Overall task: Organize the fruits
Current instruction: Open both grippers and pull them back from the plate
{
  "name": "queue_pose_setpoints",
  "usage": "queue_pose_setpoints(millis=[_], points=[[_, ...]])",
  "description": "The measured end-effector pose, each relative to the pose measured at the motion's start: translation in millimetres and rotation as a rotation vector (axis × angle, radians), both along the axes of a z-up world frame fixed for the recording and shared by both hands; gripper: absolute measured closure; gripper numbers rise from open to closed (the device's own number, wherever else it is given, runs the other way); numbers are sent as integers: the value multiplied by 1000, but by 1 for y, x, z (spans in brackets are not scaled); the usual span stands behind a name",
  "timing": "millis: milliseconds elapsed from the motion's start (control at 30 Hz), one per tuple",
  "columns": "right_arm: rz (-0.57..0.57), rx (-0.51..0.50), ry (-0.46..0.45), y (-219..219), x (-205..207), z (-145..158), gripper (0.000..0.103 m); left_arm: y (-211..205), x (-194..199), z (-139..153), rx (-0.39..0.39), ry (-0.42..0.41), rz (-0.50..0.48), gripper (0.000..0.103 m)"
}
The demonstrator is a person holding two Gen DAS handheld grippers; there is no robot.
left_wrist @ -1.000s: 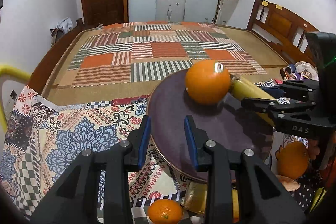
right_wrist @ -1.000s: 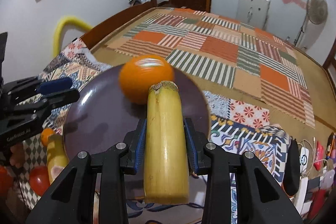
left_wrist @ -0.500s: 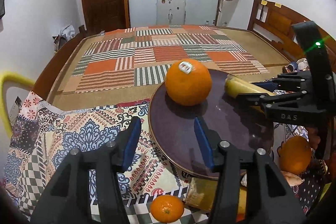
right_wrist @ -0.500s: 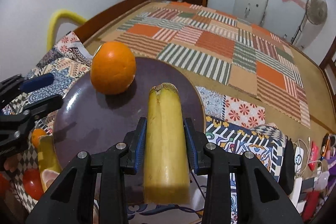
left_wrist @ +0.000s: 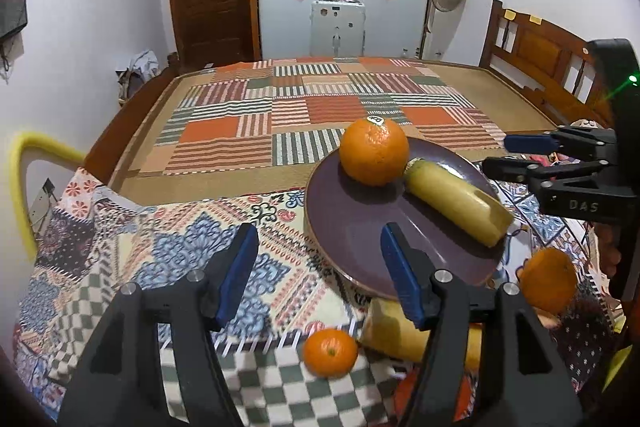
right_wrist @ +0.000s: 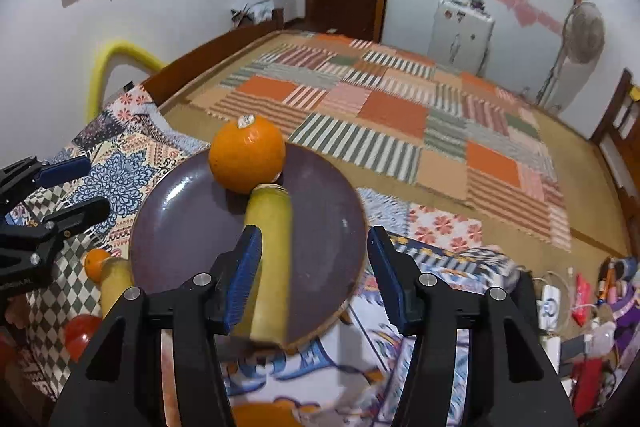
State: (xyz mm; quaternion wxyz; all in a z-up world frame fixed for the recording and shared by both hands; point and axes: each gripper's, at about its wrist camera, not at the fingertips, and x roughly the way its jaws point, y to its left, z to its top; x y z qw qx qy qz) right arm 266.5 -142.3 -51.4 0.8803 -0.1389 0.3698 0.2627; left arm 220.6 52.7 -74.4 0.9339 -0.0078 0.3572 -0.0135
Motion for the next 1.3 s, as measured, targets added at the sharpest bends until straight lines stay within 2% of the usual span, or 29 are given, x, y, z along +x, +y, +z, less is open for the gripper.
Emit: queue_pose_setpoints(millis=[333,433,600,767,933,1133,1300], points=[[-12,99,-95,-30,-65,36,47,-10,-57,46,12,-85,25,31],[-8,109,-111,-35,-79,38,47,-16,-75,54,24,-105,21,29],[-14,108,-136,-43,-105,33,47,-18,-96,60,-14,-114,26,24],[-29,92,-160,-49,-123,22,39,-22,-106,48,-25,-99,33,22],[-33,83,-154,-53,-134,3,37,-22,-110,25,-48,-54,30,22],[-49,68,-110,-53,-126,-25,37,-27,-101,-5,-66,4,18,22],[-42,67,-89,-52,-117,-36,37,-37,-90,-22,-77,42,-14,22]])
